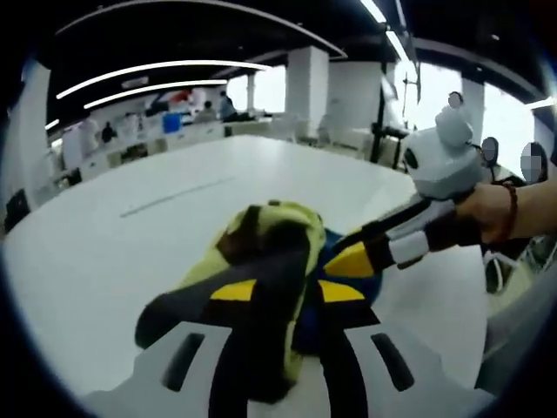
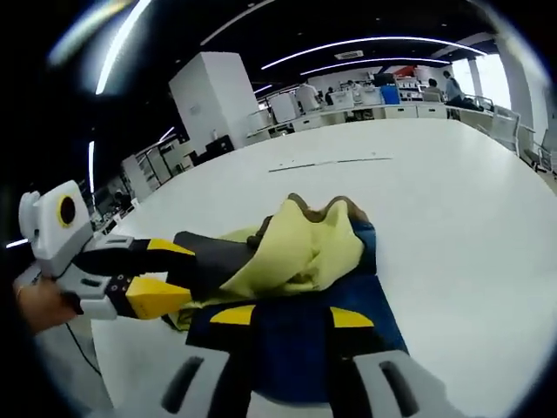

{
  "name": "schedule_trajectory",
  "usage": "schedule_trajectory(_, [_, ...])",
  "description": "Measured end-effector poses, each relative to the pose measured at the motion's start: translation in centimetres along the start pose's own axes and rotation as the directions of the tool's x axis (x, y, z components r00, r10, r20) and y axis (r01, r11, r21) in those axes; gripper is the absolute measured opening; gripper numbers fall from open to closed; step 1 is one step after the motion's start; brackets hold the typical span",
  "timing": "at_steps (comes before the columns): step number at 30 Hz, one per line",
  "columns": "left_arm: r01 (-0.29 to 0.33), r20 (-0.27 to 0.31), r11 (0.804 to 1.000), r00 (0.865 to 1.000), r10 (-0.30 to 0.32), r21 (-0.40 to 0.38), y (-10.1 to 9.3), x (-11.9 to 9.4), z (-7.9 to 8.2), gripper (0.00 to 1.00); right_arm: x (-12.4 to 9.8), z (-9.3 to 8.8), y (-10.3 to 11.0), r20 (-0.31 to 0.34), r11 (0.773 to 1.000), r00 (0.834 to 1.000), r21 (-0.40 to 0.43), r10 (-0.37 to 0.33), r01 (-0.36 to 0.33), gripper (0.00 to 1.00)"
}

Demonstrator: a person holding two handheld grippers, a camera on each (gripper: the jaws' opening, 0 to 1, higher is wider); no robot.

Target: Fold the garment on the visible template until the final outline fits inside the template.

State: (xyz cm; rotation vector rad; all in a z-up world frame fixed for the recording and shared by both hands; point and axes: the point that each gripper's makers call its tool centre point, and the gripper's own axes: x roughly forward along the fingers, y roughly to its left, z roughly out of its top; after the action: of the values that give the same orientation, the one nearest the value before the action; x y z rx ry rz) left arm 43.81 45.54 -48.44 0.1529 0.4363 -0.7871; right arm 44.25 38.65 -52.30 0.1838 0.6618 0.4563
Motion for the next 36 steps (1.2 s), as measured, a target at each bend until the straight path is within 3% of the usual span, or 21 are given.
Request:
schedule_trajectory(4, [-0.021,-0.002,0.999,1.0,0.021,0.037,0.2,0.7,-0.1,0.2,0.1,0.1,-0.3,0.01,1.0,1.0,0.01,-0.017,0.017,0.2])
schedule_trajectory(9, [-0.047,-0.01,0.999,0.999,0.047,0.015,0.5,1.5,-0.1,0.2,0.3,0.2,-0.7,0.03,0.998,0.999,0.059,-0.04,0.038,0.15])
schedule_trajectory(24, [-0.107,-0.033,0.988,0.993,0.111,0.109,0.5,1.2,-0.6,0.13,0.3,0.3,-1.3,0.043,0.991,0.996,0.108,-0.078,0.072,0.03])
schedule_trajectory(28, [-0.111,-0.032,0.99,0.993,0.114,0.086,0.9,1.0,-0.6,0.02,0.3,0.3,-1.2,0.044,0.993,0.996,0.097,-0.071,0.067,0.0])
schedule_trajectory(36, [-0.102,-0.02,0.994,0.995,0.103,0.033,1.1,0.3,0.3,0.0,-0.2,0.9,-0.9,0.065,0.997,0.996,0.057,-0.056,0.052,0.0])
